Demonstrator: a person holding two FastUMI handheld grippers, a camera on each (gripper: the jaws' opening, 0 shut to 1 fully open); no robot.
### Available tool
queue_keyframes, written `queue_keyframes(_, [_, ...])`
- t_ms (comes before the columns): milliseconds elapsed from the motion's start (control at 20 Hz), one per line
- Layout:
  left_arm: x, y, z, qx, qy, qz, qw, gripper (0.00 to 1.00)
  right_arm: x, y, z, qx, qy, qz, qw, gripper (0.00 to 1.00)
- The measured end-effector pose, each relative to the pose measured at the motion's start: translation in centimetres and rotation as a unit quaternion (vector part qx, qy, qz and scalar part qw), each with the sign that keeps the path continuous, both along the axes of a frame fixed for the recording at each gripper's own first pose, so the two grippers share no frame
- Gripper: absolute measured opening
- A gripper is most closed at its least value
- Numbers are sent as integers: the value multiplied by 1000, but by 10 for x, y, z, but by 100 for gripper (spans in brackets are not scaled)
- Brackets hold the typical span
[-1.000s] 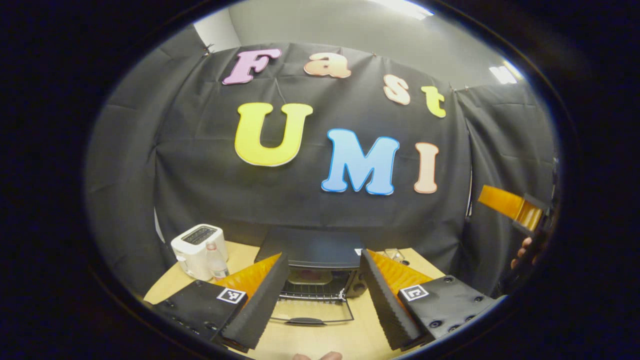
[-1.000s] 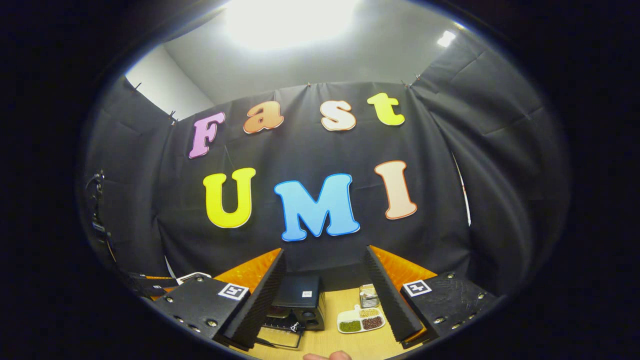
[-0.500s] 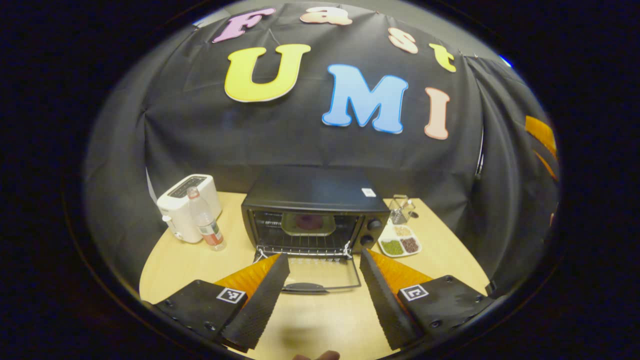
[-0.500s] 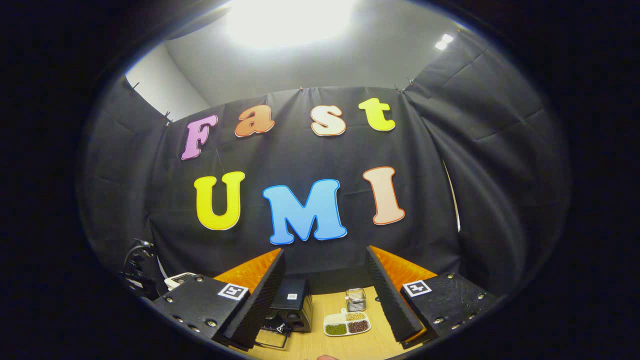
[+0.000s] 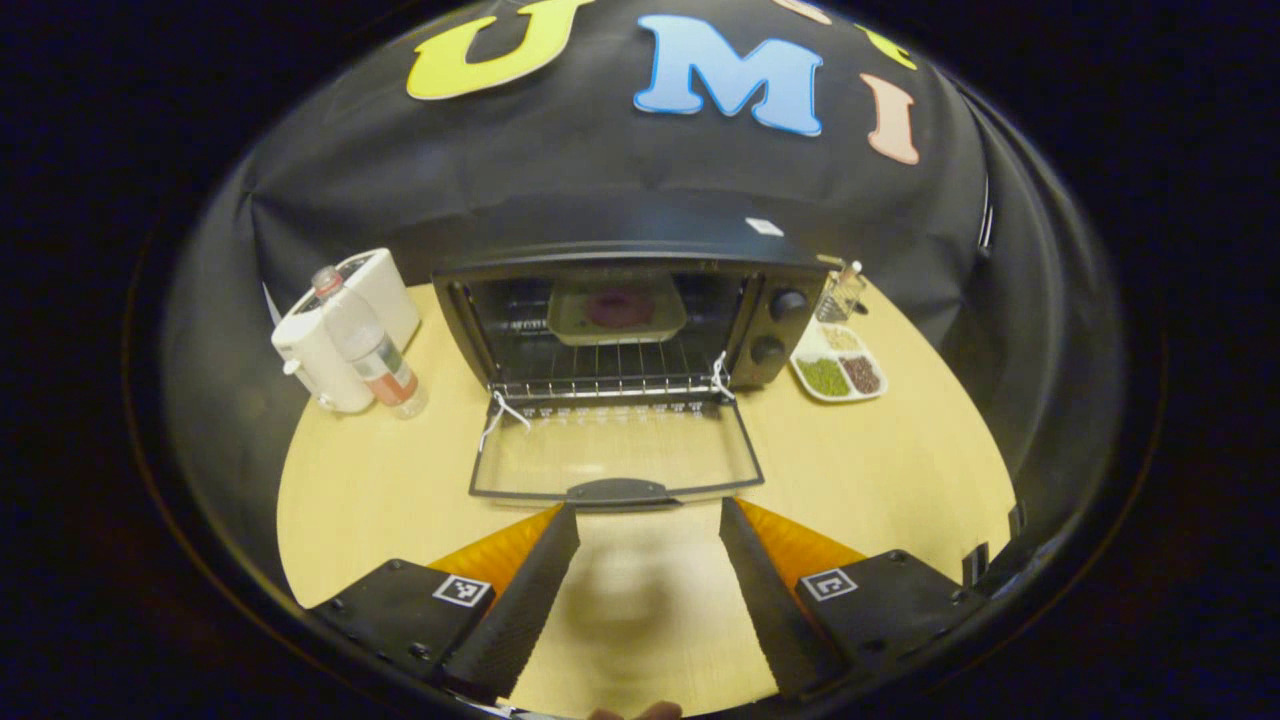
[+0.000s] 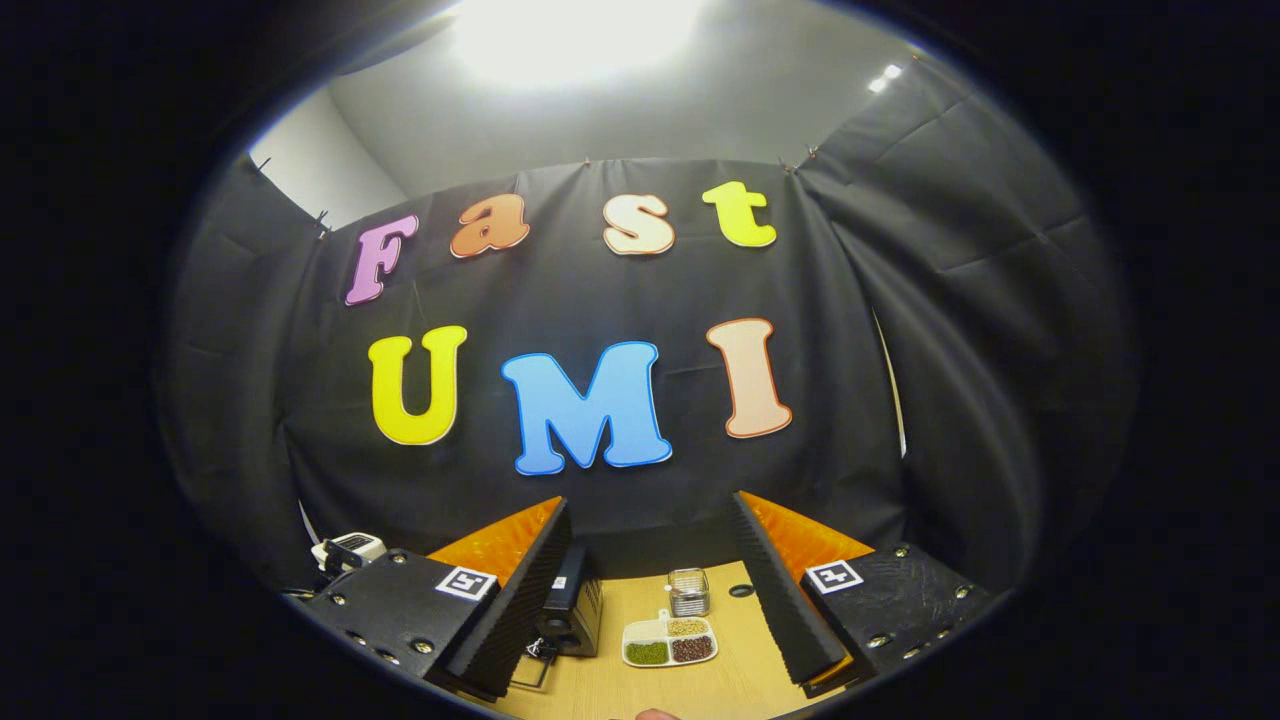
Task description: Open the electric oven with the left hand, put the food in, and close the electric oven.
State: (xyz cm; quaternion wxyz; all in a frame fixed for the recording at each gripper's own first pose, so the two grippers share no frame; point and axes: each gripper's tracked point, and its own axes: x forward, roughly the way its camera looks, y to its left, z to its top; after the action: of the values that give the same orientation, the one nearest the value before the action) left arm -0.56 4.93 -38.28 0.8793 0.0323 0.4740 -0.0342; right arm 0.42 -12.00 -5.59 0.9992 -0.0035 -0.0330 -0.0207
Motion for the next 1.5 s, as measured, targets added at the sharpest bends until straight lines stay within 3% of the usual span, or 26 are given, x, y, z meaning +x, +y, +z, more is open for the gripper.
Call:
queue_keyframes(100, [-4,3,-22,8,34,-1,999,97,2,-7,-3,3,4,-5,1000,97])
queue_keyframes(200, [-5,9,-43,19,68,3,998,93,5,-13,-6,3,10,-10,1000,97])
queue_keyframes(300, [-6,11,-58,17,93,8,996,100,7,-18,-9,2,14,-14,1000,97])
queue_keyframes(450, [-1,15,-77,22,123,9,992,93,9,-26,-11,0,19,-22,1000,97])
queue_keyframes(550, [3,17,-87,26,138,7,990,100,11,-29,-13,-1,23,-27,999,97])
queue_keyframes(650, [7,18,-96,29,154,9,988,100,13,-31,-13,-2,24,-31,999,97])
queue_keyframes(800, [17,24,-105,34,161,11,986,96,15,-32,-14,-7,27,-38,999,97])
queue_keyframes(900, [23,26,-109,36,169,8,985,100,16,-32,-14,-10,29,-42,999,97])
queue_keyframes(1100, [26,28,-106,45,171,-6,984,96,17,-26,-15,-8,32,-44,998,97])
queue_keyframes(1150, [27,30,-109,44,180,-3,983,100,17,-24,-17,-7,34,-44,998,97])
queue_keyframes(1350, [28,28,-104,42,182,3,982,93,16,-17,-19,-10,37,-41,998,97])
queue_keyframes(1500, [29,27,-95,40,169,2,985,97,16,-14,-19,-15,38,-38,998,97])
